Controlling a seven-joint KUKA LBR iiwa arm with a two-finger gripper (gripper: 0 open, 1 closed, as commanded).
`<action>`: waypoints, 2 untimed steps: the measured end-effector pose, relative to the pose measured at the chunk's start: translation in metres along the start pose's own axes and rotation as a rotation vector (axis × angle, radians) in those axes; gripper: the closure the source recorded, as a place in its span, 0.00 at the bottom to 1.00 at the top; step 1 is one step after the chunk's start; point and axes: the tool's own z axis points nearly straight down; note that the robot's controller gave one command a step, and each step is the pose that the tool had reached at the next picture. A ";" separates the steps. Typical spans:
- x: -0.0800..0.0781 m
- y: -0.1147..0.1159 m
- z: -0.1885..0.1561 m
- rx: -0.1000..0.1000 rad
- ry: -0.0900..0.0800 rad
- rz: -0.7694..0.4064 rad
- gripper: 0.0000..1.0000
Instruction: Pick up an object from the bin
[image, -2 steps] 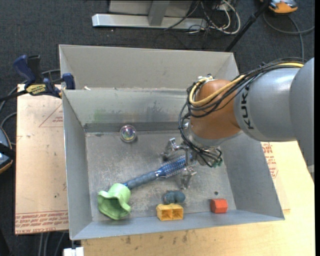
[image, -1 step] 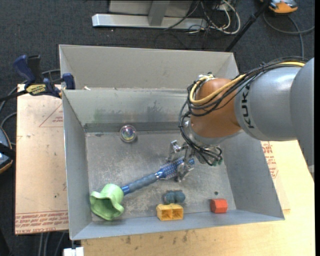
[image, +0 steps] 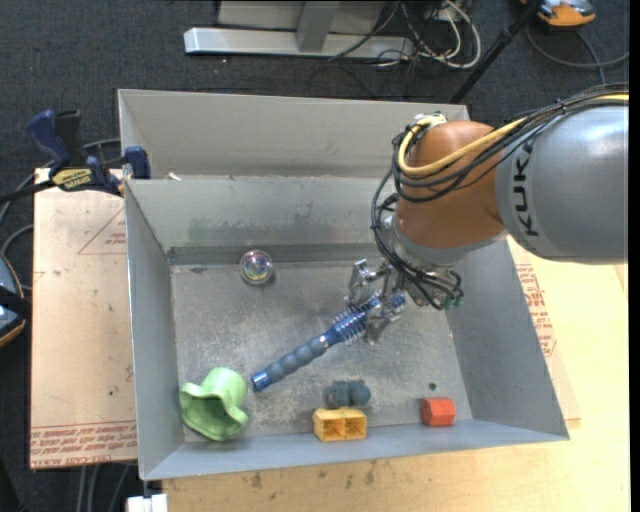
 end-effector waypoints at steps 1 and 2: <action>-0.001 0.000 -0.025 -0.001 0.004 0.002 1.00; -0.003 0.000 -0.057 -0.001 0.003 0.003 1.00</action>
Offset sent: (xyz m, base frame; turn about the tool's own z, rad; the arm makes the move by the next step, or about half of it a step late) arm 0.0000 0.0001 0.0246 0.0000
